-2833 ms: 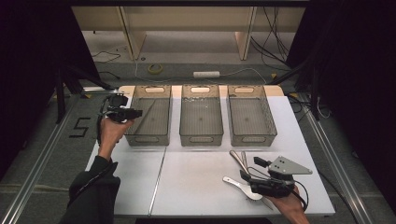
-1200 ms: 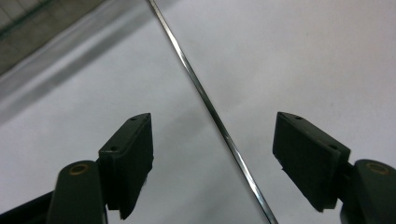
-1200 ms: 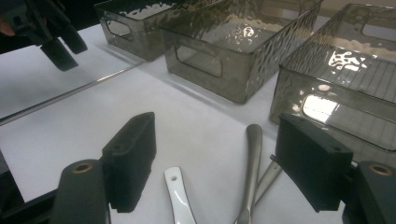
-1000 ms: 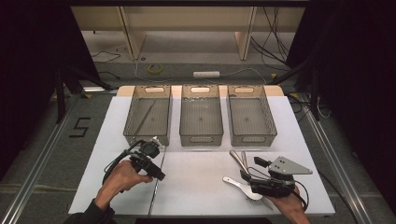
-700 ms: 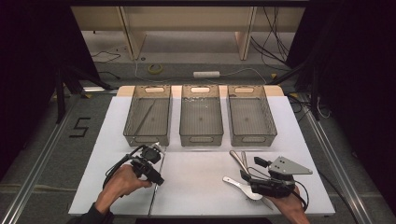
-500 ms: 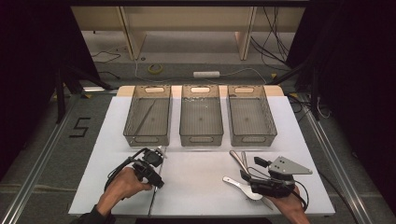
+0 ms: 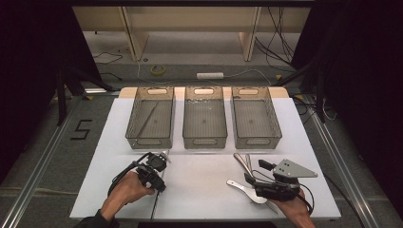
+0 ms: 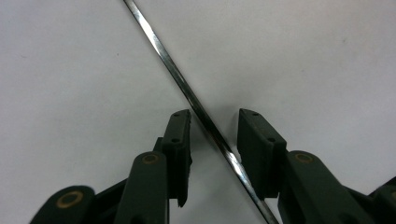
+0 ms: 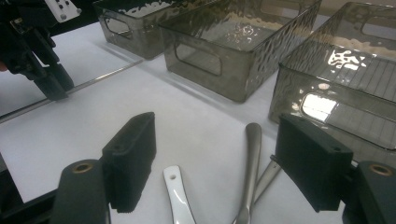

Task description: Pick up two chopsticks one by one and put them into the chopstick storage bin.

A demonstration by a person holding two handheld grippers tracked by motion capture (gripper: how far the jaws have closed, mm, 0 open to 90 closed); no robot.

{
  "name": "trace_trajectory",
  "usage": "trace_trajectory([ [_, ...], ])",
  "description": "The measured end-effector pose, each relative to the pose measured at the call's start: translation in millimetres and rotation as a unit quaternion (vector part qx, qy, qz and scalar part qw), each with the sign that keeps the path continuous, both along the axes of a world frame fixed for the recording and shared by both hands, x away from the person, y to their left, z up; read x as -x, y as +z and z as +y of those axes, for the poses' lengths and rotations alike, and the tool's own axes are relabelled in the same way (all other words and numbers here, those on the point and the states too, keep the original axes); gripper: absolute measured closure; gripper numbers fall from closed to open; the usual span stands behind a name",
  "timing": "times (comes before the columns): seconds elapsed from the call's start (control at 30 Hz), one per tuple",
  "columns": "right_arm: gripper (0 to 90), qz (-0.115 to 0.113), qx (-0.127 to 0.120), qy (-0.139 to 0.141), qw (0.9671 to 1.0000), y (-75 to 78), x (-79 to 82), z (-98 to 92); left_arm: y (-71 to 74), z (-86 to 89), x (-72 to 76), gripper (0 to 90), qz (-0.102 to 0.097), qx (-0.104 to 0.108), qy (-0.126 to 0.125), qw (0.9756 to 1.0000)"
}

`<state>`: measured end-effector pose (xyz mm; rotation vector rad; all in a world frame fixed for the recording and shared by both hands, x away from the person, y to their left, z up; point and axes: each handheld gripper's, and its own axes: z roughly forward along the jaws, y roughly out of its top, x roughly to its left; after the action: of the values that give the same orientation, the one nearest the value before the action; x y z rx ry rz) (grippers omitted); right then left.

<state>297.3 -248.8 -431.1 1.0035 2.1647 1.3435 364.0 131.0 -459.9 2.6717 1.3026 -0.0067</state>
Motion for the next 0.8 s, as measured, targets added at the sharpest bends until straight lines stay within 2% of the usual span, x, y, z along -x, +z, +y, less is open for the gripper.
trace_trajectory([
  [0.13,29.9,0.000,0.000,0.000,1.0000,0.0,0.2,0.3,-0.4,-1.7,1.2,67.7,-0.009,-0.012,-0.006,0.9999],
  [0.4,29.9,0.000,0.000,0.000,1.0000,-0.3,0.2,0.9,-0.7,0.7,0.6,74.6,-0.014,-0.012,-0.008,0.9998],
  [0.5,29.9,0.000,0.000,-0.001,1.0000,-0.3,0.2,0.8,-0.5,-0.2,1.2,76.8,-0.017,-0.018,-0.013,0.9996],
  [0.8,30.0,0.000,0.002,0.001,1.0000,-0.4,0.2,0.9,-0.7,2.0,0.1,84.5,-0.015,-0.012,-0.009,0.9998],
])
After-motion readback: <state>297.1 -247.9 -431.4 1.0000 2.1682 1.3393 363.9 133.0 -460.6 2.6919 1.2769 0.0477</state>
